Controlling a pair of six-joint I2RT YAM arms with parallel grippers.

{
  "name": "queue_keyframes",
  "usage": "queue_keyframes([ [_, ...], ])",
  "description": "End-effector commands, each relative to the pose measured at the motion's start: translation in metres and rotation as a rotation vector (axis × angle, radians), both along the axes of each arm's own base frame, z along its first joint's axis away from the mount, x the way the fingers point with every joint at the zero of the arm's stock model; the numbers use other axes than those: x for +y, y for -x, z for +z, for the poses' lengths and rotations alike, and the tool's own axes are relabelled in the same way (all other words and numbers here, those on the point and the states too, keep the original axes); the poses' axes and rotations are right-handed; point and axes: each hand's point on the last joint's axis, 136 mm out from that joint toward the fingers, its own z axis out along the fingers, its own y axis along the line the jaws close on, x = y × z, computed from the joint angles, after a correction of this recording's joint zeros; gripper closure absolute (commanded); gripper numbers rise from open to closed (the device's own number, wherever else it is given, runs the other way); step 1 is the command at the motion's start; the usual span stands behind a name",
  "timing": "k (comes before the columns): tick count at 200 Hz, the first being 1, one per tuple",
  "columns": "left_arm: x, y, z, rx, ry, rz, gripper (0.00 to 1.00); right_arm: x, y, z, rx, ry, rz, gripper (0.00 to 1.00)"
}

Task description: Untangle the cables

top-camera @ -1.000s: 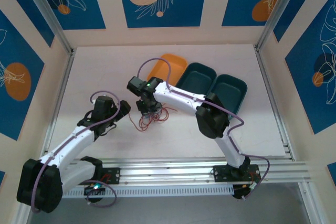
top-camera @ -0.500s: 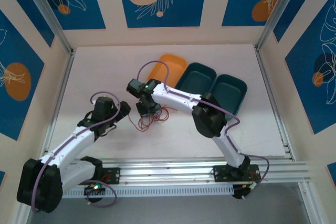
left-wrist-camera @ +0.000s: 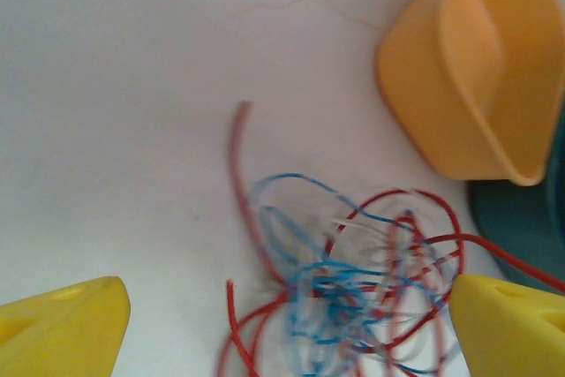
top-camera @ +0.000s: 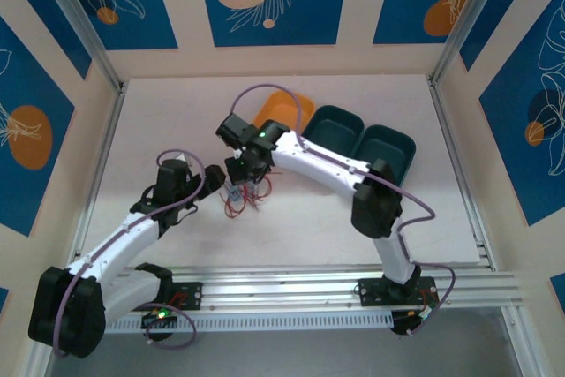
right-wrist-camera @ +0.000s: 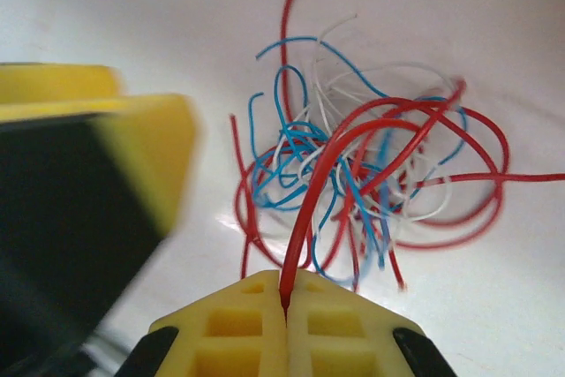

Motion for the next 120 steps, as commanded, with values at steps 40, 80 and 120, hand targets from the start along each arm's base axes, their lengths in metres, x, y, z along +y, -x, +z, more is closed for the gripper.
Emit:
queue_keyframes([
  [40,-0.019,-0.013,0.016,-0.088,0.071,-0.092,0.02,0.013,-0.001,0.067,-0.04,-0.231,0.072,1.0],
  [80,-0.015,-0.012,-0.003,-0.029,0.04,-0.076,0.05,0.019,-0.003,0.093,-0.075,-0.307,0.107,1.0],
  [120,-0.013,-0.011,-0.022,0.022,0.023,-0.064,0.16,0.019,-0.004,0.119,-0.136,-0.338,0.136,1.0],
])
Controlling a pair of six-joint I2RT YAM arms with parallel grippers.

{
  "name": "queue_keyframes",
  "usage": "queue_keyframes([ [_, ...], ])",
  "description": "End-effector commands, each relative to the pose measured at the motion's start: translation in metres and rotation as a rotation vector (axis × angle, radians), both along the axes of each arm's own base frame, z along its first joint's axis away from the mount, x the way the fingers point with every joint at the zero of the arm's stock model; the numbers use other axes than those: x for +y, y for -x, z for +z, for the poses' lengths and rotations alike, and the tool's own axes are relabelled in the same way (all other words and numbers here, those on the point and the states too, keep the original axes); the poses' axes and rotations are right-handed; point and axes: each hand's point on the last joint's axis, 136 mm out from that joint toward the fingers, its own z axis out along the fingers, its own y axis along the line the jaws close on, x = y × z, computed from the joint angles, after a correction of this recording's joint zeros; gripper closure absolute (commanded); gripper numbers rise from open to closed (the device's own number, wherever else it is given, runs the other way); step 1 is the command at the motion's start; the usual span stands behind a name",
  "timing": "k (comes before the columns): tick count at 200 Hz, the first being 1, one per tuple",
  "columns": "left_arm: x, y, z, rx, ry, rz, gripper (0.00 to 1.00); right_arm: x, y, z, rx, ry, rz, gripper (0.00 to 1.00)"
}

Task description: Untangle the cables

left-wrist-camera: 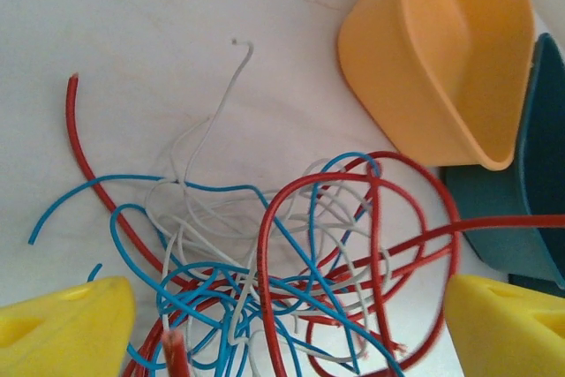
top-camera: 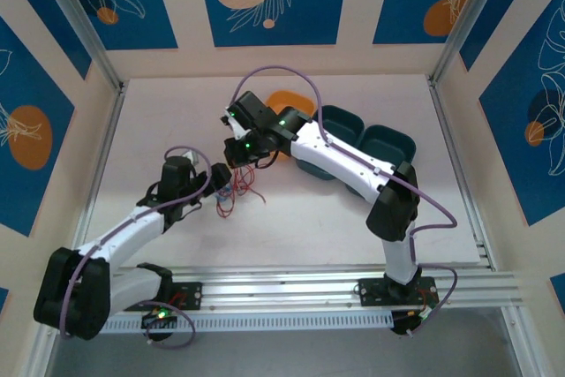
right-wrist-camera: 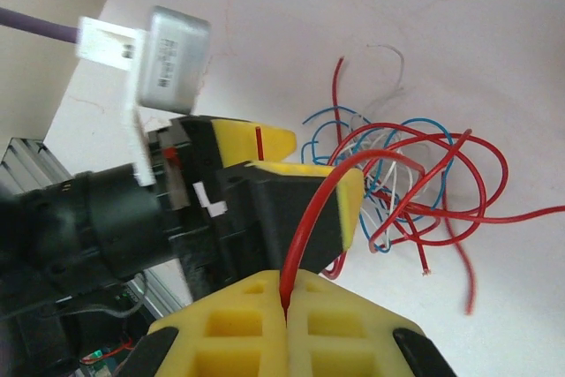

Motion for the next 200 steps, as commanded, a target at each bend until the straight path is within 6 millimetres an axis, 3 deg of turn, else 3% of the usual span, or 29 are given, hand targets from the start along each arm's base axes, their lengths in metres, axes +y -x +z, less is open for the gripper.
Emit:
queue_keyframes([
  [1,0.004,-0.001,-0.01,0.015,-0.013,0.008,0.16,0.003,0.004,0.055,-0.093,-0.11,0.053,1.0],
  [102,0.022,0.007,-0.039,0.115,-0.08,0.096,0.73,-0.022,0.0,0.101,-0.251,-0.139,0.022,1.0],
  [170,0.026,0.007,-0.037,0.118,-0.094,0.114,0.74,-0.061,-0.008,0.129,-0.382,-0.104,-0.07,1.0],
  [200,0.028,0.008,-0.037,0.121,-0.102,0.123,0.66,-0.09,-0.014,0.15,-0.445,-0.101,-0.139,1.0],
])
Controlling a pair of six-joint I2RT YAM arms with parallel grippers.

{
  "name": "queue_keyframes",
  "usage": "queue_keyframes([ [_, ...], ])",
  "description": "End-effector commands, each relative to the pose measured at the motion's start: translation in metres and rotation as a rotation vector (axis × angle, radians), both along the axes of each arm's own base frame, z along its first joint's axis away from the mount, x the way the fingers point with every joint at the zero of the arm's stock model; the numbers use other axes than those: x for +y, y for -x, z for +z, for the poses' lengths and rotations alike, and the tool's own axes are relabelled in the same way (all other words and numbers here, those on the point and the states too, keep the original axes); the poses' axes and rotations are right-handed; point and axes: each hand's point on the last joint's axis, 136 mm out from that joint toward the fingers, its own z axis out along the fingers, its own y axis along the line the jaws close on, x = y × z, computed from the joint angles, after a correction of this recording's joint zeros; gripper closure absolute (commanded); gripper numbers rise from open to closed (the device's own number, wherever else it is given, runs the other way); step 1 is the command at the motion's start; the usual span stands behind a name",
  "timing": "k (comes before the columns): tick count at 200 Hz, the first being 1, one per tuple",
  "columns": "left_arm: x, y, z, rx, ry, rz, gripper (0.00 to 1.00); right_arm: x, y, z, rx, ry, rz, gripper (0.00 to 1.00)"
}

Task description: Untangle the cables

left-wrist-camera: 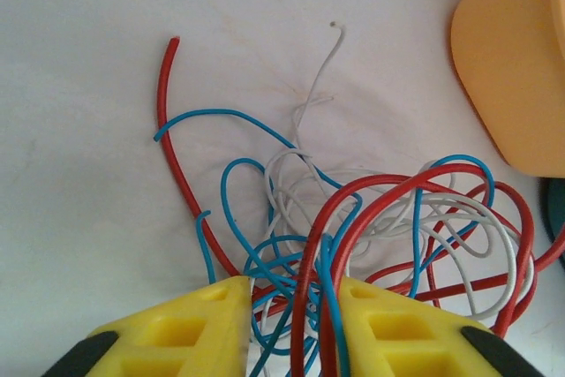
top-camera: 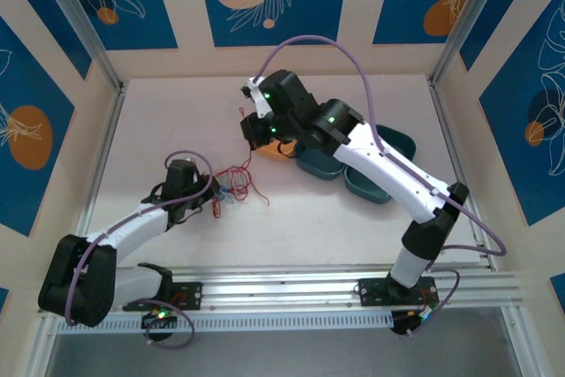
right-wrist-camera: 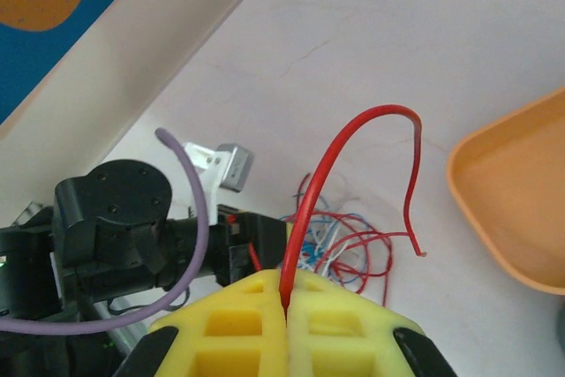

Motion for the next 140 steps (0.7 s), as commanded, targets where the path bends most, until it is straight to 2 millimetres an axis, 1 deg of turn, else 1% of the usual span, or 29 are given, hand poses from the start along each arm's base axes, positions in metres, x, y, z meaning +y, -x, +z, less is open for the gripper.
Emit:
queue_keyframes([
  [1,0.01,0.003,-0.003,0.02,-0.025,0.038,0.66,-0.032,-0.007,0.029,-0.096,-0.012,-0.077,1.0],
  [26,0.012,0.004,-0.001,0.013,-0.027,0.046,0.58,-0.055,-0.012,0.038,-0.116,-0.019,-0.131,1.0],
  [37,0.012,0.004,0.0,0.011,-0.027,0.046,0.57,-0.065,-0.015,0.04,-0.123,-0.018,-0.161,1.0],
  [61,0.011,0.004,0.005,0.001,-0.022,0.043,0.5,-0.09,-0.023,0.039,-0.121,0.0,-0.241,1.0],
  [80,0.011,0.003,0.01,-0.009,-0.018,0.042,0.44,-0.11,-0.029,0.035,-0.11,0.014,-0.306,1.0],
  [105,0.011,0.003,0.019,-0.028,-0.011,0.043,0.35,-0.148,-0.037,0.024,-0.087,0.051,-0.435,1.0],
  [140,0.01,0.002,0.033,-0.057,-0.002,0.038,0.2,-0.212,-0.04,0.003,-0.021,0.084,-0.627,1.0],
])
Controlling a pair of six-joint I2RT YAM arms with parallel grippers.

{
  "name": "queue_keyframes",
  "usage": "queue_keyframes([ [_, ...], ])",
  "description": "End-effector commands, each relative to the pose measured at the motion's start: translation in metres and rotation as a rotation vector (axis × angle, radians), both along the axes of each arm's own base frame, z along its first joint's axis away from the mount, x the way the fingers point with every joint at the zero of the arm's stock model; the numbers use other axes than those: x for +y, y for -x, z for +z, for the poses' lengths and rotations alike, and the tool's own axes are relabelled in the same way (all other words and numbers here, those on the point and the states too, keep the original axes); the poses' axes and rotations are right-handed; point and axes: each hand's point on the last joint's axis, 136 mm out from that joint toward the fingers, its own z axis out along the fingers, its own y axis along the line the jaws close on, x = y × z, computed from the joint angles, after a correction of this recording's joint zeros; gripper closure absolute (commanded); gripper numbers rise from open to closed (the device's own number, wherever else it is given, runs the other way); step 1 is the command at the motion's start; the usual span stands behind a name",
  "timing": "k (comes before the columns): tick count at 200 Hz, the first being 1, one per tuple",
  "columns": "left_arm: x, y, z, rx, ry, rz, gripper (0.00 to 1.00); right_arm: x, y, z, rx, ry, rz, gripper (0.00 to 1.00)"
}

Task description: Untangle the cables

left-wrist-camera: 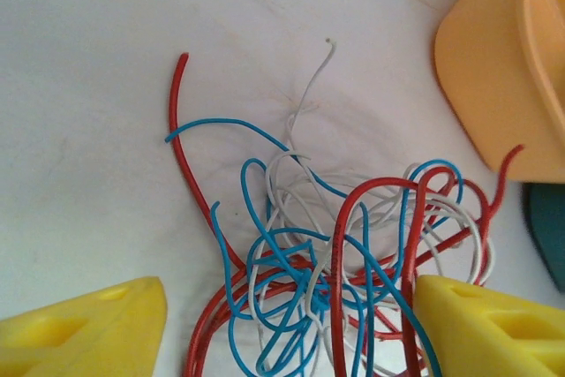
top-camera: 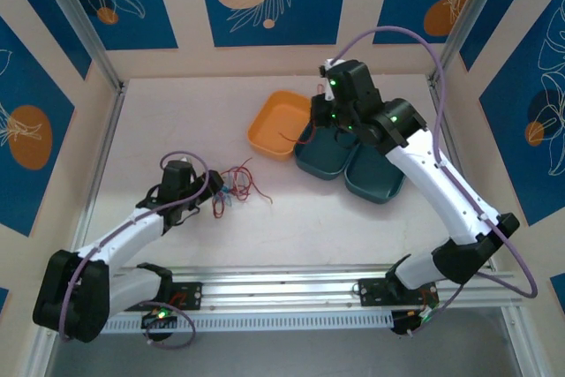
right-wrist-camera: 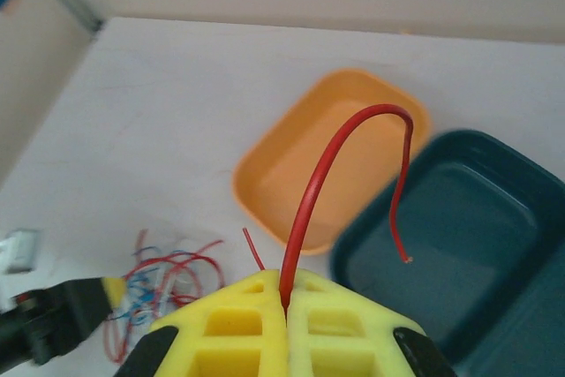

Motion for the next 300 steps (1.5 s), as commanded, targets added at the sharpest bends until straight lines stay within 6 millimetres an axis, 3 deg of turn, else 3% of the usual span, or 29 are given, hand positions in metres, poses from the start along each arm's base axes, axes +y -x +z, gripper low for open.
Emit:
queue_keyframes([
  [1,0.004,-0.004,0.017,-0.03,0.003,0.019,0.2,-0.052,0.005,-0.004,0.022,0.005,-0.17,1.0],
  [38,0.002,-0.005,0.028,-0.043,0.005,0.004,0.0,-0.12,0.015,-0.026,0.061,0.009,-0.358,1.0],
  [73,0.001,-0.007,0.032,-0.05,0.01,0.003,0.0,-0.17,0.027,-0.047,0.087,-0.016,-0.475,1.0],
  [117,0.001,-0.007,0.034,-0.051,0.009,0.004,0.0,-0.205,0.027,-0.073,0.124,0.034,-0.544,1.0],
  [150,0.001,-0.009,0.036,-0.059,0.012,0.005,0.0,-0.21,0.016,-0.085,0.133,0.072,-0.536,1.0],
  [212,0.0,-0.009,0.037,-0.068,0.016,0.002,0.0,-0.194,-0.008,-0.124,0.212,0.083,-0.447,1.0],
  [300,0.002,-0.004,0.031,-0.054,0.005,0.003,0.0,-0.193,-0.005,-0.202,0.442,0.095,-0.456,1.0],
])
